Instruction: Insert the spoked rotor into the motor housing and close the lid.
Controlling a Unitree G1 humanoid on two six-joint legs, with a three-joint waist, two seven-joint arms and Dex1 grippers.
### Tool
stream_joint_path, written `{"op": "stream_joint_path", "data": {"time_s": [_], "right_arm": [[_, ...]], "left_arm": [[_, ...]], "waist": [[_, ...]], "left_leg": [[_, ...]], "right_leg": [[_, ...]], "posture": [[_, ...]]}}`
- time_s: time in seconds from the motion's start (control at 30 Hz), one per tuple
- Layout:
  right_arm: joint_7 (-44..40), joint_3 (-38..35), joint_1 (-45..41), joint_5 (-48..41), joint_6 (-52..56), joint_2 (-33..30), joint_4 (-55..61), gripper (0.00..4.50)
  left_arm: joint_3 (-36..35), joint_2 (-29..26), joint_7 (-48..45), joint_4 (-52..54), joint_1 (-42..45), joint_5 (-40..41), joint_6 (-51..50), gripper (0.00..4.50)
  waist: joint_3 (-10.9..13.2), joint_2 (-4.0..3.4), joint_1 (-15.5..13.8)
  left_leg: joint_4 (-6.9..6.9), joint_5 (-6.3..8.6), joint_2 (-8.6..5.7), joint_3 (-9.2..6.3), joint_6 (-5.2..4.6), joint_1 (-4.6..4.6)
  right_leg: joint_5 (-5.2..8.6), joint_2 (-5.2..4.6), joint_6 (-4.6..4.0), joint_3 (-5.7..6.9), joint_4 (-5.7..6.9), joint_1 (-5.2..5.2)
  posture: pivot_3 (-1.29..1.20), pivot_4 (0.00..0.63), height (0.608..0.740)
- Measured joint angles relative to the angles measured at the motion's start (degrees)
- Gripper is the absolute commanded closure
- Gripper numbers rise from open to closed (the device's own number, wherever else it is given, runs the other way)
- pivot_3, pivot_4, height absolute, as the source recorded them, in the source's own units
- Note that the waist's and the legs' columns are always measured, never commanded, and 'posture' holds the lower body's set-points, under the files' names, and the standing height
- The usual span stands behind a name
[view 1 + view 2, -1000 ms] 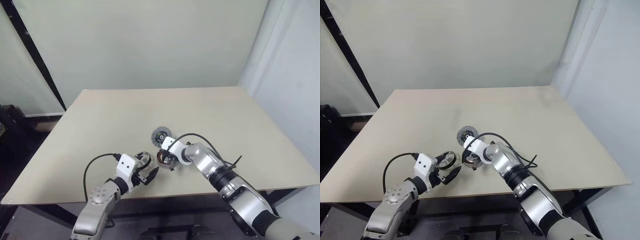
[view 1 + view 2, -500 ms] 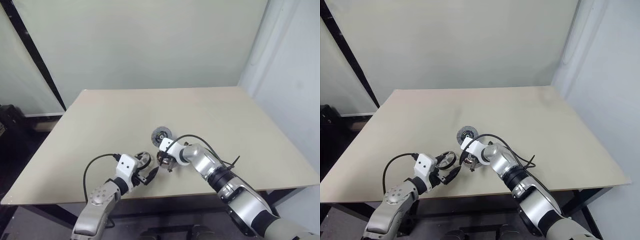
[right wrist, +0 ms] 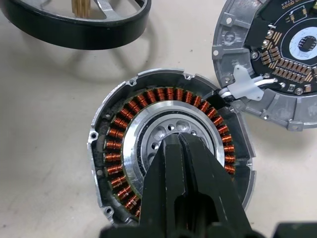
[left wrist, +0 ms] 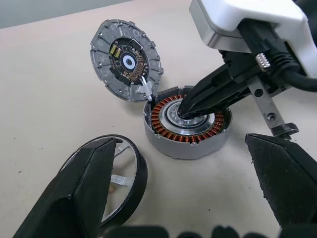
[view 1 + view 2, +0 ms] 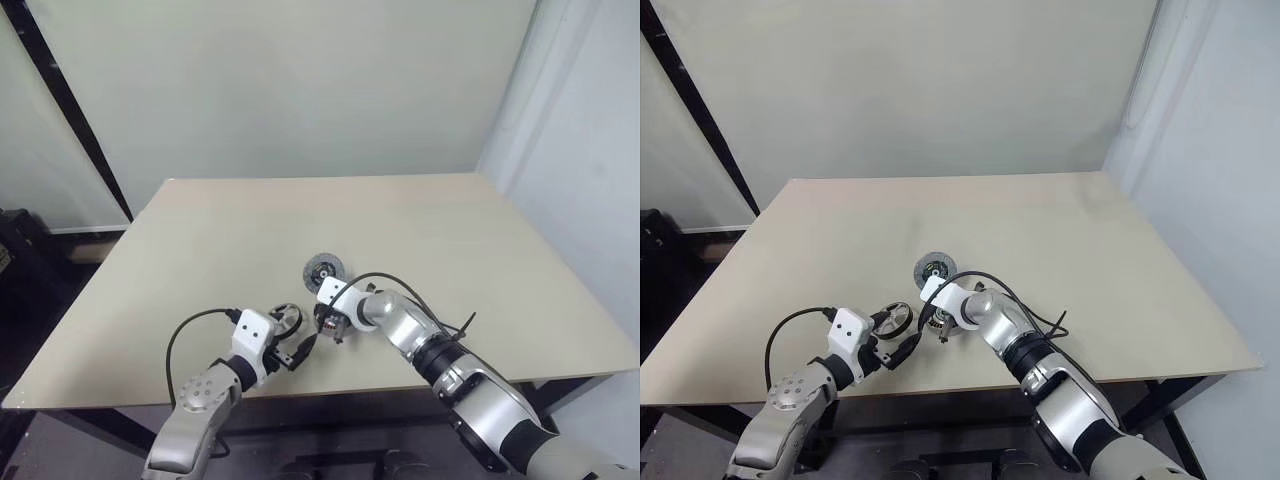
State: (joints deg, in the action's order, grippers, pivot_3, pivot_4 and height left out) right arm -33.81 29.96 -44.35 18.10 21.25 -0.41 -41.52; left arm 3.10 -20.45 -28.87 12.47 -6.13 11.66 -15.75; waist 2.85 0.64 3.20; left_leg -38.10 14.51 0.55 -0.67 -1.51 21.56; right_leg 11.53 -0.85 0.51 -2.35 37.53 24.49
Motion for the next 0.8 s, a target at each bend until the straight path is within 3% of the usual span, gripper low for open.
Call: {"op": "stream_joint_path", "data": {"time_s": [0.8], "right_arm": [[-0.83, -1.74, 0.93, -0.12, 1.55, -2.63, 6.04, 4.49]], "left_arm": [[0.07, -0.06, -0.61, 0.13, 0.11, 0.01, -0.04, 0.00]], "waist": [[0.00, 0.00, -0.01]], "left_leg": [[0.04, 0.00, -0.01, 0.00, 0.00, 0.00]], "right_leg": [[0.00, 0.01, 0.00, 0.01, 0.00, 0.01]], "posture": [[0.00, 0.000, 0.740]]}}
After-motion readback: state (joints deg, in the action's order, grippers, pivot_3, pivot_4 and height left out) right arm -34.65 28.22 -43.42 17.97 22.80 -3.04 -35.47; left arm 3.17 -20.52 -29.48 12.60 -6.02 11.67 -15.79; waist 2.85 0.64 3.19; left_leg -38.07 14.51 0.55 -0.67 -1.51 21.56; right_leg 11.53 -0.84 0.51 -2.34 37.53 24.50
